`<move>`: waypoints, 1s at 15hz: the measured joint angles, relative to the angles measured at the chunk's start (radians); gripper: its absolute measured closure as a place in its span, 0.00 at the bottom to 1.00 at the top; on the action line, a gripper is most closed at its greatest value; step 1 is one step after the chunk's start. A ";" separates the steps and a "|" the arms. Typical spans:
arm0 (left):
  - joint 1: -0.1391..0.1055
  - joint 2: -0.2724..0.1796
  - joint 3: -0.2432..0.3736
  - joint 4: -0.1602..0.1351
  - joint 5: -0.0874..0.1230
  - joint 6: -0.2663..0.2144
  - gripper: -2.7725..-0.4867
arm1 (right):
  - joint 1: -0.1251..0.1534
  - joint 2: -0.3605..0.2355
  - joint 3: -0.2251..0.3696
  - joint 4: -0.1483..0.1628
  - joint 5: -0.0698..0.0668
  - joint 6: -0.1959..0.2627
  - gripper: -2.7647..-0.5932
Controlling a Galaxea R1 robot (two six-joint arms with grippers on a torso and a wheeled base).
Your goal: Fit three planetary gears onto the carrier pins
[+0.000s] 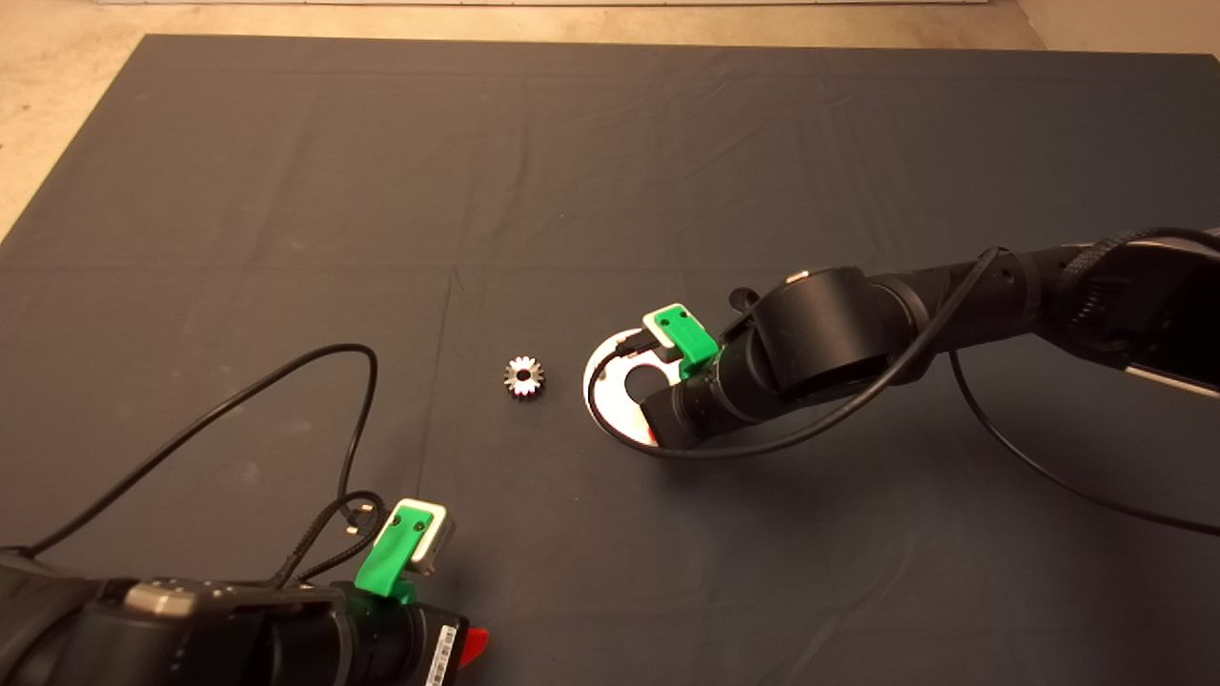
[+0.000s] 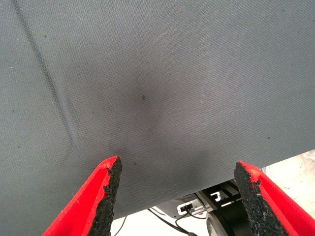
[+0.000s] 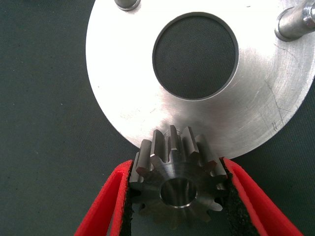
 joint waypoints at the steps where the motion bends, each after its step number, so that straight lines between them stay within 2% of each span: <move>1: 0.000 0.000 0.000 0.000 0.000 0.000 0.51 | 0.000 0.003 -0.002 0.000 -0.002 -0.002 0.78; 5: 0.000 0.007 0.000 0.000 0.000 0.000 0.51 | 0.003 0.011 -0.011 0.005 -0.008 -0.008 0.78; 7: 0.000 0.009 0.000 0.000 0.000 0.000 0.51 | 0.006 0.016 -0.020 0.012 -0.010 -0.025 0.78; 15: 0.000 0.023 0.000 0.000 0.000 -0.001 0.51 | 0.014 0.025 -0.044 0.027 -0.011 -0.060 0.78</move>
